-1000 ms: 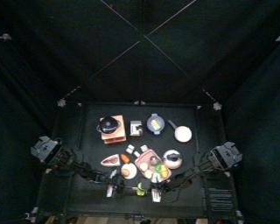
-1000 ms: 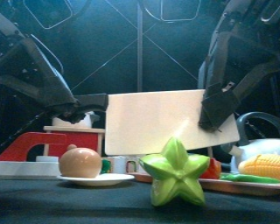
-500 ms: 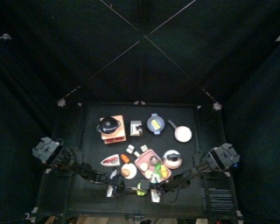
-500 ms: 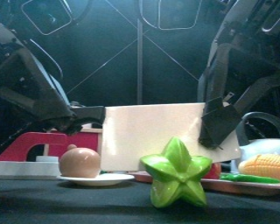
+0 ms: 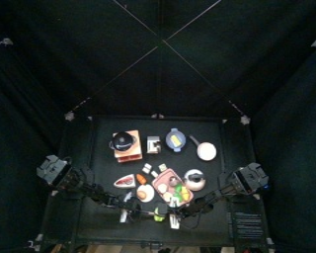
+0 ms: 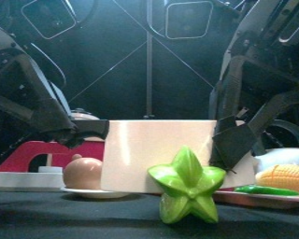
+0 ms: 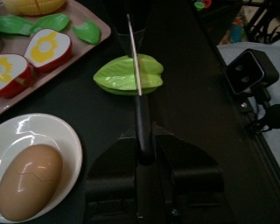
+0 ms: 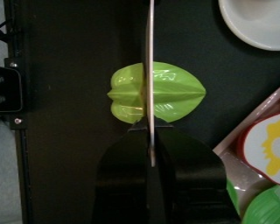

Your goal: Cut starfruit

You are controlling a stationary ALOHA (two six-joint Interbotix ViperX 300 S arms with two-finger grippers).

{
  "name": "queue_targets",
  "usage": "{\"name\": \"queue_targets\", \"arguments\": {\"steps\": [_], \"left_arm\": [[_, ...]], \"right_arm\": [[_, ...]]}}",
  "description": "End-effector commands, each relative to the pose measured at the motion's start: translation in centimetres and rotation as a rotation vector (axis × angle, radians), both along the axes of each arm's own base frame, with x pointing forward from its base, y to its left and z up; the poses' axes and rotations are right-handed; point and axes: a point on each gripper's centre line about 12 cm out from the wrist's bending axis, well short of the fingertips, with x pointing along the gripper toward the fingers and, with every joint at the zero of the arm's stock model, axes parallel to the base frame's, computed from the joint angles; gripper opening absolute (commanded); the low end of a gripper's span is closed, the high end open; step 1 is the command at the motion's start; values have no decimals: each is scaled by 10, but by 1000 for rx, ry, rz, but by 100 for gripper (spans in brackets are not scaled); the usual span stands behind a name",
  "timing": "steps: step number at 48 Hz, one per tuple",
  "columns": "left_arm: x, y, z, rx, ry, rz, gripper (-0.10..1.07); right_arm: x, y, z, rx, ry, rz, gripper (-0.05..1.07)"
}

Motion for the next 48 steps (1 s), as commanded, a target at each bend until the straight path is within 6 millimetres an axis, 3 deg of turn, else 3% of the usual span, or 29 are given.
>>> {"name": "queue_targets", "arguments": {"steps": [1, 22, 31, 48], "left_arm": [[0, -2, 2, -2, -3, -7, 36], [0, -2, 3, -3, -6, -8, 36], [1, -3, 12, -13, -29, -11, 36], [0, -8, 50, -18, -149, -86, 36]], "right_arm": [[-2, 2, 4, 7, -5, 3, 35], [0, 3, 2, 7, -6, 5, 35], [0, 3, 19, 18, -39, 6, 35], [2, 1, 56, 17, -134, 36, 35]]}}
